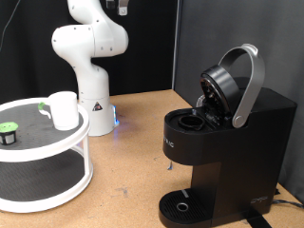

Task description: Make a cup of coffee with the keurig machine

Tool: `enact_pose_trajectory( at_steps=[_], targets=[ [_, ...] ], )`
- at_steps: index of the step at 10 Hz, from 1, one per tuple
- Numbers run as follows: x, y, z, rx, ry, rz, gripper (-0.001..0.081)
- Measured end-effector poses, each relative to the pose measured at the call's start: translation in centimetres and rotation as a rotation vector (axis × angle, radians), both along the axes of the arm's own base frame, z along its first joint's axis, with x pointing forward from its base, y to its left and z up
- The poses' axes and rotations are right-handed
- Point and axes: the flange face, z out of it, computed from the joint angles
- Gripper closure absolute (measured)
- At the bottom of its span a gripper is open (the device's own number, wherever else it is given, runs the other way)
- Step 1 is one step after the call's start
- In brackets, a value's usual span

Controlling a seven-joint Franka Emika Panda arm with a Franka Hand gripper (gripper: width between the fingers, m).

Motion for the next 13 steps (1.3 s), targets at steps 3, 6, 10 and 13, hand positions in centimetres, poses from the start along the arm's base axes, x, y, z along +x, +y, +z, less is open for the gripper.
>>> enact_pose_trajectory(
  at_steps=[3,6,10,13],
  targets=[
    [-0.1,-1.7,0.0,-0.006,-0.002,-0.031,0.0001],
    [-0.9,-6.8,0.3,-0.019,-0.013,-0.044,0.0001],
    [-1.9,-10.7,0.2,-0.021,-0.017,-0.035,0.0001],
    [-2.2,-11.9,0.0,-0.02,-0.013,-0.001,0.0001]
  ],
)
